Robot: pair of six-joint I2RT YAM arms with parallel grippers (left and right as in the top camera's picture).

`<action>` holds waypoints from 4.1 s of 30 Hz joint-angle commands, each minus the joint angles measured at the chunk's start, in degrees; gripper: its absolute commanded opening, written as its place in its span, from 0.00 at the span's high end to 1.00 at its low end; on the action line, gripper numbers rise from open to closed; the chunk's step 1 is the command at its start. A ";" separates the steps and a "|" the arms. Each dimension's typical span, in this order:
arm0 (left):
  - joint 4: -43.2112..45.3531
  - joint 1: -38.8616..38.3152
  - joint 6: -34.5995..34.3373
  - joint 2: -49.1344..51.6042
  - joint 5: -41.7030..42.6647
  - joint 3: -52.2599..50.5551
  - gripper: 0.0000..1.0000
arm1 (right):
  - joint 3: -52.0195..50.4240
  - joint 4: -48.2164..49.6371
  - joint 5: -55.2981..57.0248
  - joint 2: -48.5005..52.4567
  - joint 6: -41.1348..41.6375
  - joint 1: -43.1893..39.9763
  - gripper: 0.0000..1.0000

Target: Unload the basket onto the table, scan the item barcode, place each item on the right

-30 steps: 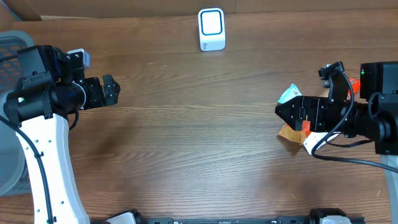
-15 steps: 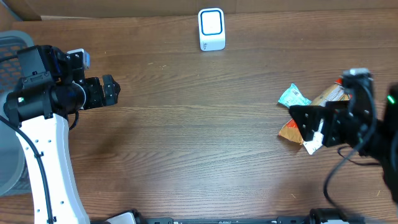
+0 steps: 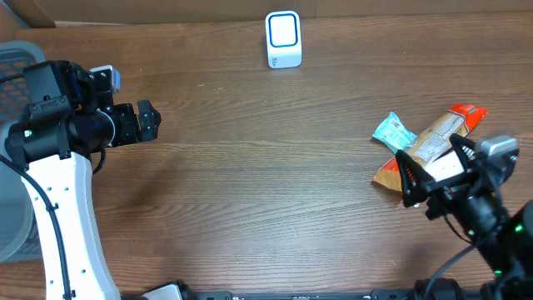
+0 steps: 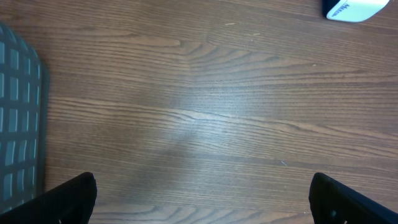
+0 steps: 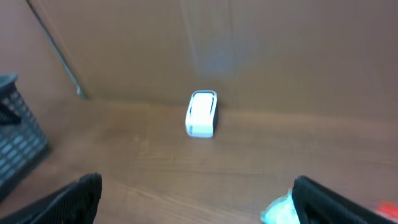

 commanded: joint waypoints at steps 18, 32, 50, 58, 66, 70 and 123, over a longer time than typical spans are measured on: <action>0.02 -0.28 1.31 -0.96 0.70 1.07 0.00 | -38.99 37.18 9.90 -21.88 -0.52 2.95 0.00; 0.02 -0.28 1.31 -0.96 0.70 1.07 0.00 | -49.62 45.00 10.67 -29.44 -0.50 2.95 0.00; 0.02 -0.28 1.29 -0.96 0.68 1.07 0.00 | -50.16 30.69 10.64 -29.70 -0.48 2.97 0.00; 0.02 -0.28 1.31 -0.96 0.70 1.07 0.01 | -50.16 30.67 10.67 -29.70 -0.48 2.95 0.00; 0.02 -0.28 1.31 -0.96 0.70 1.07 0.00 | -50.16 30.67 10.64 -29.70 -0.48 2.95 0.00; 0.02 -0.28 1.31 -0.96 0.70 1.07 0.00 | -50.16 30.67 10.67 -29.70 -0.48 2.95 0.00; 3.17 -9.88 1.51 -19.41 -0.55 -7.26 0.00 | -50.16 30.67 10.67 -29.70 -0.48 2.95 0.00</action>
